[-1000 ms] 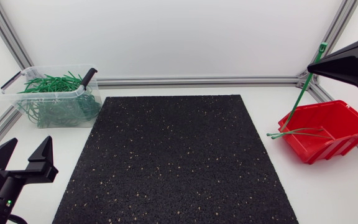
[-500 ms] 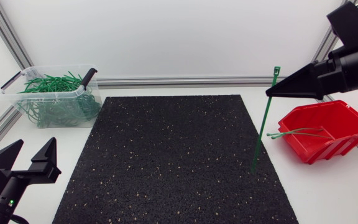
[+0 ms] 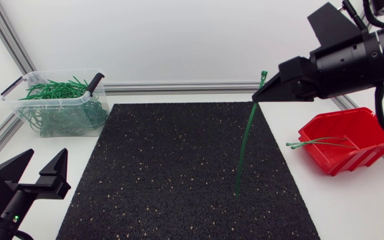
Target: Take a green cable tie from the red box, thread the tail through the head to close it, then place it in the transparent bin on the left.
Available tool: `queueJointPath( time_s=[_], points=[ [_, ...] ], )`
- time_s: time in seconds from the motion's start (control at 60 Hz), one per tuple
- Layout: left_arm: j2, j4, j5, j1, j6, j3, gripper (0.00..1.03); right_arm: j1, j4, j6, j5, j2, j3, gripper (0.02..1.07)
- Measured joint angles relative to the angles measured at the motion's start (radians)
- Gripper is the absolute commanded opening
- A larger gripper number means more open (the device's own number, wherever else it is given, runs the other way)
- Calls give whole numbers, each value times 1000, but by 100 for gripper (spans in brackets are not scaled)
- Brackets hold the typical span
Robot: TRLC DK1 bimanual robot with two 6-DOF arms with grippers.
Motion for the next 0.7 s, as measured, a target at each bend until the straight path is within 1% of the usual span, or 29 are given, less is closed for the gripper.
queueJointPath(
  time_s=[0.15, 0.233, 0.317, 0.4, 0.55, 0.7],
  points=[
    [111, 57, 0, -3, -3, 21, 96, 87, 60, 105, 118, 0, -14, 8],
    [162, 91, -1, -23, -3, 39, 96, 129, 91, 151, 185, 5, -14, 8],
    [210, 121, -8, -52, -3, 60, 96, 161, 123, 188, 216, 20, -15, 8],
    [285, 172, -50, -105, -3, 81, 96, 188, 150, 222, 262, 45, -15, 8],
    [474, 257, -153, -248, -3, 146, 96, 241, 208, 271, 346, 92, -23, 8],
    [649, 359, -228, -381, -3, 193, 96, 280, 251, 308, 400, 130, -29, 8]
  ],
)
